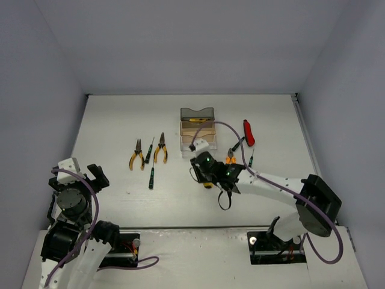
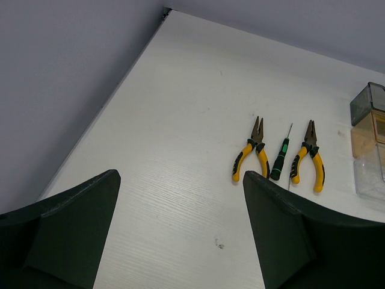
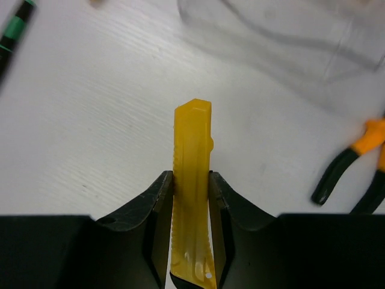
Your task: Sort the tools into containers
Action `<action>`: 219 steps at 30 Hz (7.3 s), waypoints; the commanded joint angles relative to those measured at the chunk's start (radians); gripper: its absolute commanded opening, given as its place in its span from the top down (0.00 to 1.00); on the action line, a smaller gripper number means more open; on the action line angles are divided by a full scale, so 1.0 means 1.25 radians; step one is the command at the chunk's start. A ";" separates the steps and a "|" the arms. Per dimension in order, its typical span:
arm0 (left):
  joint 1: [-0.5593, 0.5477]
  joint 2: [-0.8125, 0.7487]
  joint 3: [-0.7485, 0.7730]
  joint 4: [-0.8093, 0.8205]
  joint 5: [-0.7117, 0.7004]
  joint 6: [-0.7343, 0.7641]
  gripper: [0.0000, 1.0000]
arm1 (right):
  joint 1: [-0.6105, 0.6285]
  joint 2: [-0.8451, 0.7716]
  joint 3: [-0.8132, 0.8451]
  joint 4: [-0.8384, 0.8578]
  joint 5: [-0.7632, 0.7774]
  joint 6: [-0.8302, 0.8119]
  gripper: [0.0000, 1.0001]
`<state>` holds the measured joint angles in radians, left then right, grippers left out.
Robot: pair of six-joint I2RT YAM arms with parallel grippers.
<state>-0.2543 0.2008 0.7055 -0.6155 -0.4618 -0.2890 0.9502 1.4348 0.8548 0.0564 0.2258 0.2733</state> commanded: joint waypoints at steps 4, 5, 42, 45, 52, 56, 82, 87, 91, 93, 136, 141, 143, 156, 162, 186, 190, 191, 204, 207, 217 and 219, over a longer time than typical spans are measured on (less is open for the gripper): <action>-0.002 0.009 0.012 0.042 0.001 0.004 0.19 | -0.076 0.009 0.200 0.019 -0.082 -0.506 1.00; -0.002 0.009 0.012 0.042 0.001 0.004 0.19 | -0.095 0.021 0.218 0.017 -0.106 -0.557 1.00; -0.002 0.100 0.010 0.047 0.012 0.009 0.19 | -0.343 0.686 0.843 -0.003 -0.368 -1.174 0.66; -0.002 0.100 0.010 0.047 0.010 0.009 0.19 | -0.344 0.674 0.846 -0.003 -0.359 -1.158 0.50; -0.002 0.085 0.011 0.047 0.013 0.008 0.19 | -0.372 0.564 0.860 -0.002 -0.295 -0.951 0.47; -0.002 0.065 0.011 0.046 0.014 0.008 0.19 | -0.430 0.471 0.828 0.000 -0.237 -0.734 0.42; -0.004 -0.005 0.010 0.037 0.034 0.004 0.19 | -0.696 0.432 0.469 -0.002 -0.213 -0.141 0.30; -0.005 -0.004 0.010 0.037 0.035 0.004 0.19 | -0.697 0.491 0.497 -0.002 -0.224 -0.143 0.34; -0.006 -0.001 0.011 0.037 0.036 0.004 0.19 | -0.698 0.523 0.511 -0.001 -0.224 -0.143 0.35; -0.006 -0.001 0.010 0.038 0.040 0.004 0.19 | -0.698 0.536 0.515 -0.001 -0.220 -0.147 0.37; -0.006 0.034 0.007 0.042 0.024 0.009 0.20 | -0.486 0.557 0.854 -0.003 -0.894 -0.998 1.00; -0.004 0.041 0.005 0.047 0.022 0.012 0.20 | -0.479 0.603 0.888 -0.002 -0.911 -1.035 1.00; -0.005 0.045 0.006 0.048 0.022 0.013 0.19 | -0.478 0.616 0.902 -0.002 -0.920 -1.035 1.00; -0.004 0.059 0.003 0.053 0.021 0.016 0.20 | -0.468 0.709 0.949 0.000 -0.943 -1.032 0.98; -0.004 0.064 0.003 0.053 0.019 0.018 0.19 | -0.468 0.735 0.960 0.000 -0.949 -1.028 0.94; -0.004 0.065 0.003 0.053 0.016 0.019 0.20 | -0.471 0.734 0.934 0.001 -0.921 -1.009 0.49; -0.004 0.065 0.003 0.053 0.015 0.019 0.19 | -0.475 0.715 0.931 0.002 -0.911 -0.988 0.49; -0.004 0.065 0.003 0.053 0.015 0.019 0.20 | -0.476 0.699 0.929 0.002 -0.907 -0.978 0.49; -0.004 0.038 0.005 0.052 0.010 0.016 0.19 | -0.533 0.423 0.764 0.011 -0.602 -0.650 0.42; -0.004 0.034 0.005 0.050 0.009 0.016 0.19 | -0.552 0.341 0.673 0.016 -0.512 -0.577 0.42; -0.003 0.047 0.027 0.038 -0.013 -0.004 0.19 | -0.603 0.007 0.324 0.022 -0.201 -0.246 0.33; -0.003 0.069 0.053 0.035 -0.009 -0.015 0.19 | -0.612 -0.077 0.239 0.023 -0.148 -0.177 0.25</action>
<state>-0.2562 0.2236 0.6976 -0.6181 -0.4618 -0.2811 0.2040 1.5330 1.2858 0.0444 -0.1527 -0.1849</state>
